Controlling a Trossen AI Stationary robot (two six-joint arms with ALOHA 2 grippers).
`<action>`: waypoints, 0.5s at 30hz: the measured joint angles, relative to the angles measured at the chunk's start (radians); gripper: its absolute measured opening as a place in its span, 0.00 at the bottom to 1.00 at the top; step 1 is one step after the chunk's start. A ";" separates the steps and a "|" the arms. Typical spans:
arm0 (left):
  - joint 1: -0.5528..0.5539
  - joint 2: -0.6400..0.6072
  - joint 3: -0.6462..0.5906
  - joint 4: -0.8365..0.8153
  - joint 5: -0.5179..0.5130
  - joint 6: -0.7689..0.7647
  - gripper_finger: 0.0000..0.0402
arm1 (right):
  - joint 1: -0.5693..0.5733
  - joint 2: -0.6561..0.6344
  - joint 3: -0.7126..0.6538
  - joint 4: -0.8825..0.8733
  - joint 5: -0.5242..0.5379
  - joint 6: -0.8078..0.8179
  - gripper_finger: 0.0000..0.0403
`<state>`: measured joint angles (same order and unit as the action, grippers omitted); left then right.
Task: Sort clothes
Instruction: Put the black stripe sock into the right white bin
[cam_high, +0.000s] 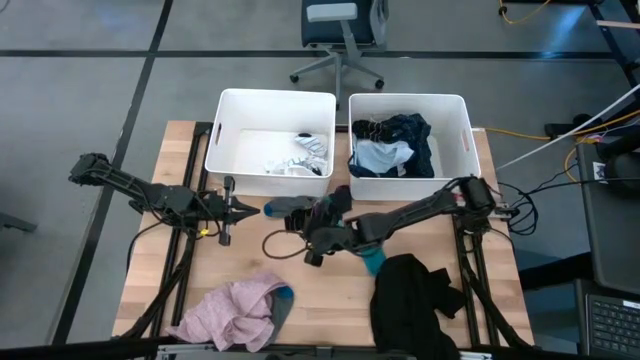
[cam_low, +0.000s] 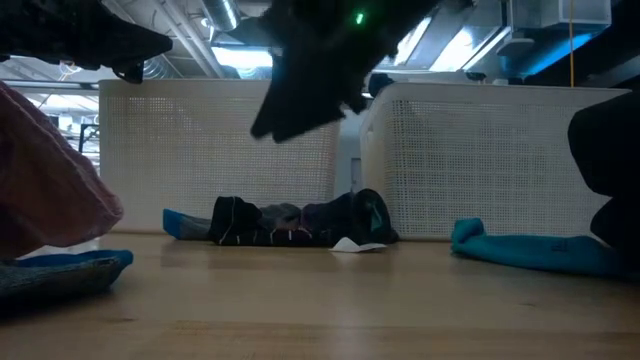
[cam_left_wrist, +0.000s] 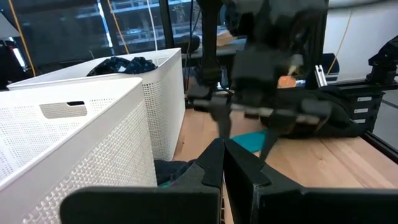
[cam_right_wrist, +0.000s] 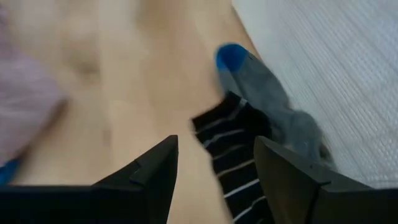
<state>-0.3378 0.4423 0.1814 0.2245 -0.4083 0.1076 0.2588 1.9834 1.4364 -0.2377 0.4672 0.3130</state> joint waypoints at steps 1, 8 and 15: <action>0.000 0.000 0.000 0.000 0.000 -0.001 0.00 | -0.008 0.013 0.000 -0.001 0.014 0.017 0.52; 0.000 0.000 0.000 -0.004 0.000 0.005 0.00 | -0.047 0.082 0.000 -0.006 0.057 0.094 0.52; 0.000 0.000 0.000 0.002 0.000 0.006 0.00 | -0.064 0.141 0.000 0.014 0.057 0.098 0.52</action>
<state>-0.3378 0.4423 0.1814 0.2268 -0.4084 0.1139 0.1946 2.1247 1.4364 -0.2240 0.5245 0.4109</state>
